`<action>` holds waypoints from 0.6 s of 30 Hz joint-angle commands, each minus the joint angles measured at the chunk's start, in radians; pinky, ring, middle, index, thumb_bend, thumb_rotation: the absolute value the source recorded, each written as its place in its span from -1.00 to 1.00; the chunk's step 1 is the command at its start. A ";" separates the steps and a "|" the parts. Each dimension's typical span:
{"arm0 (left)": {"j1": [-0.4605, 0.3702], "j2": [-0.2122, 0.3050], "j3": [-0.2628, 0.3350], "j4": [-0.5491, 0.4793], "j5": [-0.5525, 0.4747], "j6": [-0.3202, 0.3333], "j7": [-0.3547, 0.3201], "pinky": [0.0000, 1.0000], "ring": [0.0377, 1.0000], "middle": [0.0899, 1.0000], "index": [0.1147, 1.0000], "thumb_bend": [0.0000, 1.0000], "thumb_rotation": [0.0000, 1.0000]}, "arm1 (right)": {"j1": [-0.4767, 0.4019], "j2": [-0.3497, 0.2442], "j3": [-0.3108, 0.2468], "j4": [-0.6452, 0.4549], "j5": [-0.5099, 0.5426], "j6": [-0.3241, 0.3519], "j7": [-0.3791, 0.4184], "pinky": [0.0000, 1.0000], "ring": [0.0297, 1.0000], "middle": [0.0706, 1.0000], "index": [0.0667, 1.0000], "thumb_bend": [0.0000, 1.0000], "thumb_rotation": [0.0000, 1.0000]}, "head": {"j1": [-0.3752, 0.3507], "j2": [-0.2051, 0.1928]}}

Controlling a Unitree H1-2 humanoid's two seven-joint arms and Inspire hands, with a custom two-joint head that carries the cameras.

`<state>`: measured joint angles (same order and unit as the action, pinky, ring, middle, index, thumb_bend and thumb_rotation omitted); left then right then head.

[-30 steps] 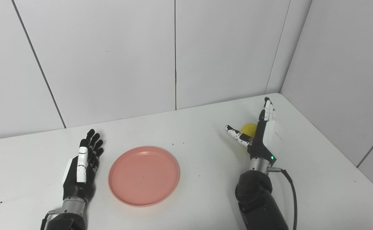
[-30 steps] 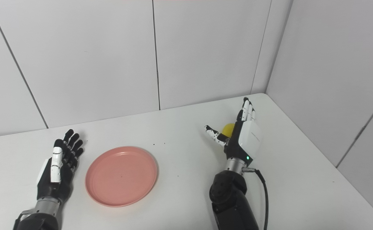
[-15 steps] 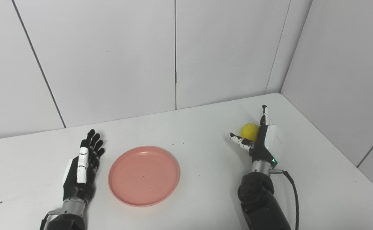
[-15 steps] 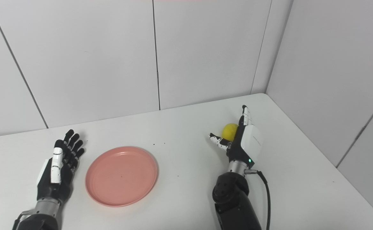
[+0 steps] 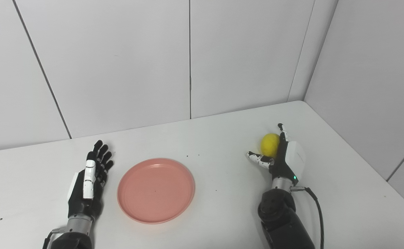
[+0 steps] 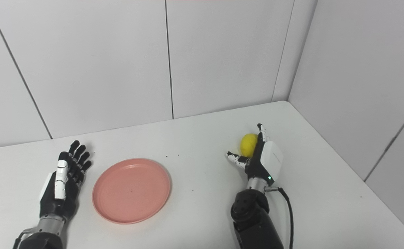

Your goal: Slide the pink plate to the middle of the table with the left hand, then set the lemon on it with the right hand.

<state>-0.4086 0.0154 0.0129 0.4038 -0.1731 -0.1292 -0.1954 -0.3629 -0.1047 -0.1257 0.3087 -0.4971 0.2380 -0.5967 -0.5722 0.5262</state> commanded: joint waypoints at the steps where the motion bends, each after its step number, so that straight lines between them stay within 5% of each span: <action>1: 0.028 0.002 -0.002 0.010 0.008 -0.003 0.002 0.93 0.95 0.96 0.94 0.19 1.00 | -0.032 -0.017 0.006 -0.015 0.001 -0.021 -0.001 0.47 0.69 0.74 0.71 0.49 -1.00 | 0.000 0.001; 4: 0.029 0.002 -0.003 0.009 0.005 -0.007 -0.003 0.94 0.95 0.96 0.95 0.19 1.00 | -0.032 -0.021 0.010 -0.003 -0.004 -0.030 -0.015 0.40 0.60 0.69 0.67 0.38 -1.00 | 0.001 0.004; 9: 0.030 0.002 -0.006 0.002 0.006 -0.002 -0.001 0.96 0.96 0.97 0.95 0.21 1.00 | -0.029 -0.021 0.008 0.007 0.011 -0.063 -0.035 -0.03 0.11 0.36 0.54 0.08 -1.00 | 0.004 0.007; 18: 0.026 0.004 -0.005 0.016 0.003 -0.018 -0.008 0.95 0.96 0.97 0.95 0.26 1.00 | -0.034 -0.010 -0.004 0.016 0.038 -0.065 -0.057 -0.13 0.12 0.28 0.37 -0.17 -1.00 | 0.007 0.010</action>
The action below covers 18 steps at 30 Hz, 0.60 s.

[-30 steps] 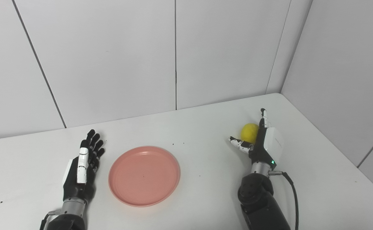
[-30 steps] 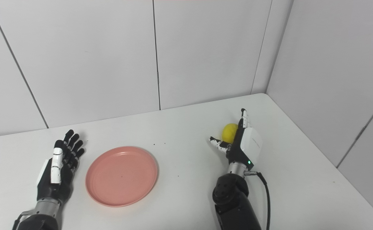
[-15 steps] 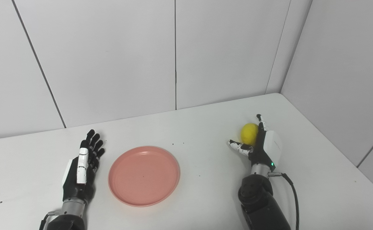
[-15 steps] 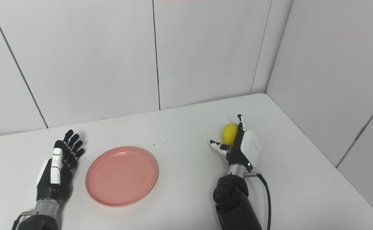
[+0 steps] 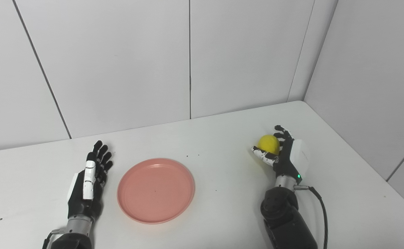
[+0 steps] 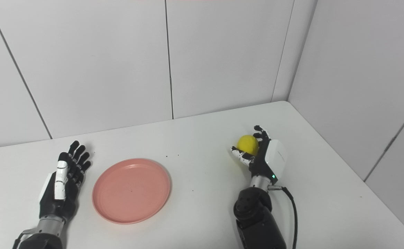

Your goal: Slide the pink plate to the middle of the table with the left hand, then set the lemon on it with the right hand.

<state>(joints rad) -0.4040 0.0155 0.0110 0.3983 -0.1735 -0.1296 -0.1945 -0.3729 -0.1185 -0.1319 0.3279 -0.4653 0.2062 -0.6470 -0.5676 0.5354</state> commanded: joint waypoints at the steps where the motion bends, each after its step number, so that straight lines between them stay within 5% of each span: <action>1: 0.021 0.004 -0.004 0.021 0.003 -0.017 -0.010 0.95 0.96 0.97 0.95 0.26 1.00 | -0.025 0.005 0.001 -0.002 0.008 -0.030 -0.010 -0.13 0.12 0.28 0.37 -0.17 -1.00 | 0.003 0.001; 18: 0.026 -0.002 -0.002 0.010 -0.003 -0.006 -0.007 0.96 0.97 0.98 0.97 0.24 1.00 | -0.024 0.025 -0.022 -0.019 0.010 -0.012 -0.053 -0.42 -0.17 0.01 0.01 -0.03 -1.00 | 0.012 0.007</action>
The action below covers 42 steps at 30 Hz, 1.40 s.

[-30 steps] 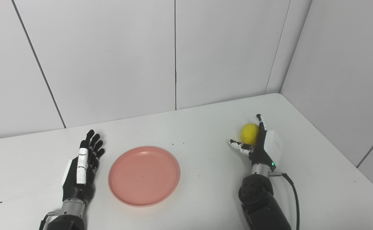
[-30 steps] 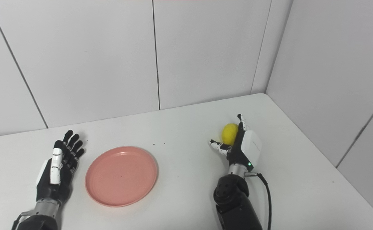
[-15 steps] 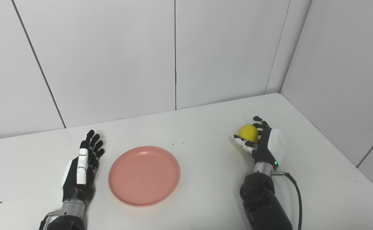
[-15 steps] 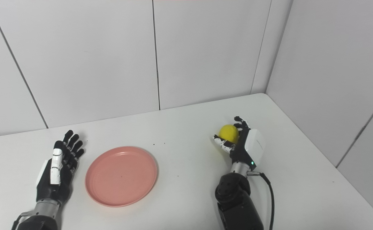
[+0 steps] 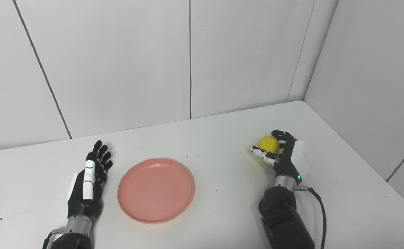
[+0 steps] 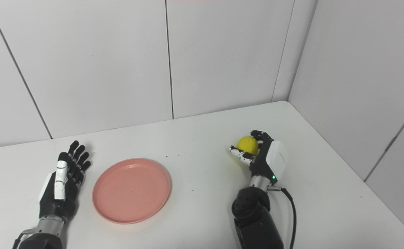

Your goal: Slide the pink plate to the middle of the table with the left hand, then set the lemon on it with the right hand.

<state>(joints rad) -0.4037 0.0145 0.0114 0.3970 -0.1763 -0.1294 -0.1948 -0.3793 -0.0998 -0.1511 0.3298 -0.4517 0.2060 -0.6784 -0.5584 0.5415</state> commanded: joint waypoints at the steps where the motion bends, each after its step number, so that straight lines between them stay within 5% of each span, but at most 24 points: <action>1: 0.026 -0.002 -0.001 0.010 0.000 -0.003 -0.004 0.95 0.96 0.97 0.96 0.23 1.00 | -0.018 0.007 -0.002 -0.018 -0.006 -0.028 -0.032 -0.41 -0.16 0.01 -0.01 -0.02 -1.00 | 0.002 0.001; 6: 0.026 -0.002 -0.003 0.010 0.005 -0.005 -0.001 0.93 0.95 0.96 0.95 0.22 1.00 | -0.013 0.008 0.014 -0.003 -0.018 -0.120 -0.087 -0.20 -0.16 0.01 -0.13 -0.01 -1.00 | 0.003 0.002; 19: 0.027 -0.007 -0.007 0.008 0.008 -0.019 0.001 0.92 0.94 0.95 0.94 0.16 1.00 | -0.008 0.020 0.059 -0.049 -0.039 -0.207 -0.111 -0.34 -0.10 0.06 -0.12 -0.02 -1.00 | 0.021 0.009; 27: 0.028 -0.014 -0.012 0.007 0.017 -0.020 0.008 0.93 0.95 0.96 0.94 0.20 1.00 | -0.017 0.043 0.104 -0.065 -0.051 -0.236 -0.092 -0.33 -0.08 0.04 -0.12 -0.02 -1.00 | 0.038 0.013; 42: 0.058 -0.062 -0.016 -0.076 0.063 0.029 0.083 0.84 0.87 0.86 0.82 0.09 1.00 | 0.007 0.082 0.240 -0.144 -0.075 -0.238 0.046 -0.37 -0.12 0.08 -0.12 -0.03 -1.00 | 0.177 0.042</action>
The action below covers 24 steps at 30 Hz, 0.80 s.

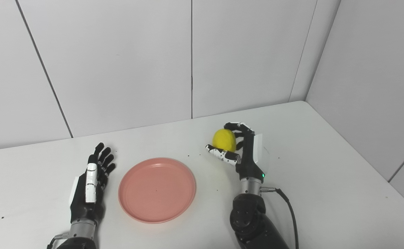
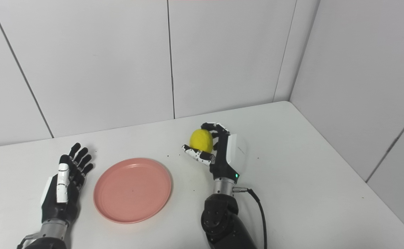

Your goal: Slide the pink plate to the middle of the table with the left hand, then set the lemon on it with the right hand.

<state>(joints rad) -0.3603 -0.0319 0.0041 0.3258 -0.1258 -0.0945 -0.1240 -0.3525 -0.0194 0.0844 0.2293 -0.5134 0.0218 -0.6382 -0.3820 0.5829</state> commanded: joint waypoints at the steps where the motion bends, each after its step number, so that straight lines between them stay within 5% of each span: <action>1: 0.016 -0.019 -0.010 -0.008 0.018 -0.003 0.020 0.84 0.86 0.86 0.82 0.09 1.00 | -0.017 0.003 0.013 -0.054 -0.017 -0.046 0.020 -0.37 -0.12 0.08 -0.12 -0.03 -1.00 | 0.022 0.005; 24: 0.031 -0.042 -0.092 -0.059 0.123 0.068 0.061 0.86 0.89 0.91 0.91 0.13 1.00 | 0.012 -0.006 0.098 -0.122 -0.060 -0.092 0.158 -0.31 -0.07 -0.09 -0.12 -0.01 -1.00 | 0.296 0.025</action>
<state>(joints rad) -0.3310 -0.0528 -0.0697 0.2825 -0.0151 -0.0476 -0.0562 -0.3182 -0.0182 0.1762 0.1471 -0.5514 -0.0130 -0.4821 -0.0875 0.6090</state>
